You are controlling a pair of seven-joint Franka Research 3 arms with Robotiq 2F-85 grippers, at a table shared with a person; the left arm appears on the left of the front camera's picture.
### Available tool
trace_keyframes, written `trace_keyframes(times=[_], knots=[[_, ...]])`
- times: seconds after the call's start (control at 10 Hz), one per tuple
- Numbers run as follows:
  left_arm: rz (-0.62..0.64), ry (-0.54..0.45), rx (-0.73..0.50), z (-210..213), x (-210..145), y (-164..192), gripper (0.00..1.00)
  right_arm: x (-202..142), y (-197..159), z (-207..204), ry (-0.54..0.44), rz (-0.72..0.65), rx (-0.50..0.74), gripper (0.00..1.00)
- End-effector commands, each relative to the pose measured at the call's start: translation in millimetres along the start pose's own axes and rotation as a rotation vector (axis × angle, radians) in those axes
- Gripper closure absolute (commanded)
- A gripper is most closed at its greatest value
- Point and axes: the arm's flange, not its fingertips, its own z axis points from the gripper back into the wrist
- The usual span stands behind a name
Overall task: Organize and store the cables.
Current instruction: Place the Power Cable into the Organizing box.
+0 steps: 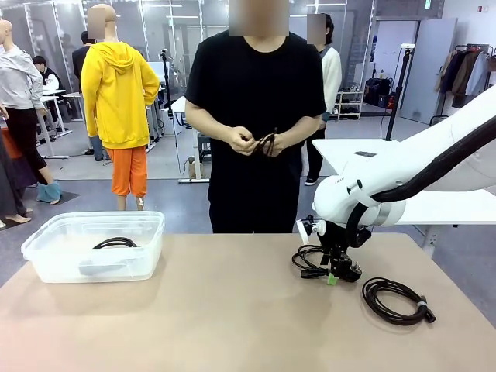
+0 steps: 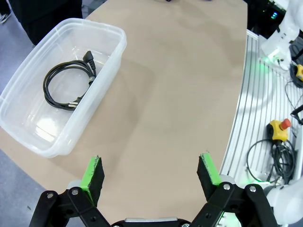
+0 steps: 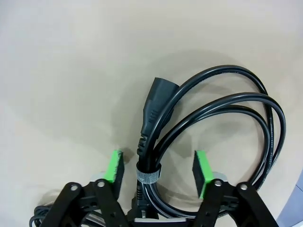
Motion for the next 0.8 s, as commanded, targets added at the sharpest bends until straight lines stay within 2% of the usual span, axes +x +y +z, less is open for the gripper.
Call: trace_keyframes(times=[0.0,0.3,0.4,0.7], knots=[[0.009,0.008,0.002,0.7,1.8,0.6,0.0,3.8,-3.8,3.7,0.02,-0.025,-0.002,1.0],[0.009,0.008,0.002,0.7,1.8,0.6,0.0,9.5,-2.7,9.5,0.043,-0.045,0.003,0.97],[0.009,0.008,0.002,0.7,1.8,0.6,0.0,12.6,0.7,16.1,0.041,-0.083,0.004,1.0],[0.009,0.008,0.002,0.7,1.8,0.6,0.0,32.1,17.8,62.0,0.037,-0.118,-0.043,1.0]])
